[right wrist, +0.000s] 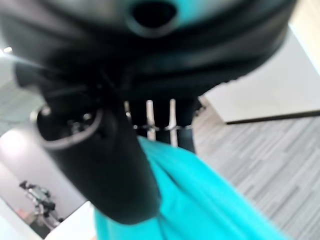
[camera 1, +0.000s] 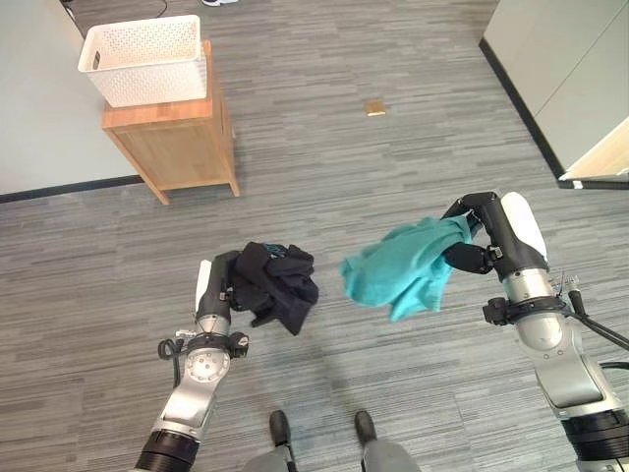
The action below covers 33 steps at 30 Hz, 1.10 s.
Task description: Pick up bed clothes into laundry basket.
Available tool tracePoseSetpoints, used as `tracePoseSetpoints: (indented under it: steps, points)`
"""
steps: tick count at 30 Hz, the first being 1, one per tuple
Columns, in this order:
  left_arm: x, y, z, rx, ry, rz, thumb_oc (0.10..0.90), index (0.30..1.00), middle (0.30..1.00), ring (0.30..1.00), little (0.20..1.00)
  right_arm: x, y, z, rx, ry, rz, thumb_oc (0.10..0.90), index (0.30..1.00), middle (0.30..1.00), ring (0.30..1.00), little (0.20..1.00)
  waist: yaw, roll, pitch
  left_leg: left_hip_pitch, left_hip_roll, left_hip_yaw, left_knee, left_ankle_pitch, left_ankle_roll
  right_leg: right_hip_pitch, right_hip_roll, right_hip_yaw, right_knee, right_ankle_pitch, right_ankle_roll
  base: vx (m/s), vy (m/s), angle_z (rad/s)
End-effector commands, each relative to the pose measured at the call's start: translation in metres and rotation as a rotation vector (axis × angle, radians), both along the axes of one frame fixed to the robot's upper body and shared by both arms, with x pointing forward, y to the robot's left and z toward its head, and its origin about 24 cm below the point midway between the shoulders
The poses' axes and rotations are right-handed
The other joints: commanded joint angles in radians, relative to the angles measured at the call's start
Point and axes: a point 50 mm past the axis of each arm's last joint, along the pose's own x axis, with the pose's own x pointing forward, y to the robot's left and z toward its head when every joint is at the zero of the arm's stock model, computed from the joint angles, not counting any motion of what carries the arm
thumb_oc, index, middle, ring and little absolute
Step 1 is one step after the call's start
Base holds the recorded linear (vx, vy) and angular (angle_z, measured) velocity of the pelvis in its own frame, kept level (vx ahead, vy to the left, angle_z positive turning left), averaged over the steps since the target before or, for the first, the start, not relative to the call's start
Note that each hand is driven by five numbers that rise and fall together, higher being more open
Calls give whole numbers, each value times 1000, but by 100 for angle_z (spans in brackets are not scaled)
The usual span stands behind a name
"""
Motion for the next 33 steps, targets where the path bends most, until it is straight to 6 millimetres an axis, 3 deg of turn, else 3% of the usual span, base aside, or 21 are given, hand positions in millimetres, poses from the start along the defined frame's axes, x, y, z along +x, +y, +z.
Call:
tracePoseSetpoints:
  steps: [1, 4, 8, 9, 13, 14, 15, 16, 19, 20, 22, 23, 24, 26, 27, 29, 32, 33]
  points:
    - [10, 4, 59, 35, -290, -36, 400, 300, 300, 300, 300, -2, 6, 59, -1, -307, 49, 400, 300, 300, 300, 300, 5, -66, -98, 83, -75, -17, 2, -229, -60, -47, 44, -27, -126, 164, 1, 348, -33, 52]
    - [14, -2, 59, 42, -286, -59, 400, 300, 300, 300, 300, -4, -1, 54, -15, -284, 18, 400, 300, 300, 300, 300, -24, -59, -93, 126, -91, -71, 2, -262, -58, -74, 75, -64, -136, 194, 1, 271, -54, 69]
    - [14, -3, 59, 45, -285, -65, 400, 300, 300, 300, 300, -4, -3, 52, -16, -274, 10, 400, 300, 300, 300, 300, -38, -57, -89, 139, -92, -96, 2, -270, -57, -82, 75, -80, -132, 204, 3, 135, -76, 58]
    - [10, -4, 54, 38, -271, -66, 400, 300, 300, 300, 300, -5, -8, 43, -17, -236, -10, 400, 300, 300, 300, 300, -43, -53, -112, 189, -101, -108, 2, -303, -55, -53, 49, -89, -145, 217, -8, 242, -126, 46]
    - [8, -2, 51, 26, -266, -50, 400, 300, 300, 300, 300, -4, -5, 41, -12, -232, 2, 400, 300, 300, 300, 300, -40, -50, -116, 200, -100, -100, 2, -297, -60, -37, 47, -85, -154, 231, -7, 88, -61, 20]
    - [8, -2, 51, 27, -265, -51, 400, 300, 300, 300, 300, -4, -5, 41, -12, -231, 1, 400, 300, 300, 300, 300, -39, -44, -119, 205, -95, -101, 2, -310, -58, -32, 52, -86, -154, 218, -6, 157, -123, -4]
    - [-1, 6, 43, -11, -241, -10, 400, 300, 300, 300, 300, -8, -13, 34, 27, -190, -14, 400, 300, 300, 300, 300, -36, -27, -148, 208, -79, -91, 2, -275, -76, 15, 38, -78, -159, 206, -21, 221, -97, 7]
    - [-9, 34, -60, 58, 217, 152, 400, 300, 300, 300, 300, -68, -22, -207, 575, 585, -506, 400, 300, 300, 300, 300, 16, -78, -102, 39, 46, 74, 53, -180, -81, 149, -142, -263, -39, 70, 7, 204, -31, 2]
    - [-4, 22, -30, 131, 85, 72, 400, 300, 300, 300, 300, -58, -30, -184, 524, 486, -490, 400, 300, 300, 300, 300, 21, -72, -117, 72, 15, 44, 6, -175, -62, 143, -157, -259, 5, 71, 30, 95, 207, 50]
    - [-2, 27, -18, 177, 35, 69, 400, 300, 300, 300, 300, -50, -34, -166, 458, 430, -446, 400, 300, 300, 300, 300, 24, -77, -122, 89, 2, 26, 2, -185, -57, 136, -180, -244, 70, 84, 49, 83, 190, 43]
    - [-1, 30, -11, 200, 7, 76, 400, 300, 300, 300, 300, -44, -35, -155, 418, 403, -422, 400, 300, 300, 300, 300, 27, -82, -116, 98, -5, 13, 2, -189, -54, 120, -196, -225, 124, 96, 55, 53, 124, 18]
    - [4, 37, 0, 252, -38, 96, 400, 300, 300, 300, 300, -30, -34, -131, 361, 312, -370, 400, 300, 300, 300, 300, 33, -93, -109, 111, -6, -8, 2, -199, -53, 94, -202, -197, 165, 139, 61, 38, 72, 14]
    - [4, 37, 1, 253, -40, 97, 400, 300, 300, 300, 300, -29, -33, -131, 361, 310, -369, 400, 300, 300, 300, 300, 33, -93, -107, 111, -6, -8, 2, -200, -53, 92, -201, -196, 168, 139, 62, 61, 37, 12]
    - [12, 45, 16, 321, -98, 120, 400, 300, 300, 300, 300, -7, -28, -93, 271, 188, -274, 400, 300, 300, 300, 300, 44, -101, -115, 123, -12, -24, 2, -213, -52, 73, -161, -179, 118, 108, 43, 131, 43, 12]
    - [12, 45, 16, 320, -98, 121, 400, 300, 300, 300, 300, -6, -28, -92, 271, 187, -273, 400, 300, 300, 300, 300, 43, -99, -114, 125, -10, -24, 2, -215, -52, 76, -160, -181, 116, 107, 42, 138, 41, 15]
    - [13, 47, 29, 341, -152, 128, 400, 300, 300, 300, 300, 3, -26, -69, 215, 117, -224, 400, 300, 300, 300, 300, 54, -107, -118, 129, -18, -33, 2, -223, -50, 80, -127, -188, 45, 94, 32, 131, 18, 20]
    - [14, 51, 43, 360, -216, 155, 400, 300, 300, 300, 300, 13, -22, -25, 82, -36, -163, 400, 300, 300, 300, 300, 62, -124, -114, 149, -40, -66, 2, -239, -45, 39, -49, -193, -51, 133, 20, 223, 18, 19]
    - [15, 51, 43, 360, -217, 156, 400, 300, 300, 300, 300, 13, -22, -24, 80, -37, -163, 400, 300, 300, 300, 300, 60, -121, -114, 149, -38, -68, 2, -241, -45, 41, -47, -195, -54, 133, 20, 172, 14, 23]
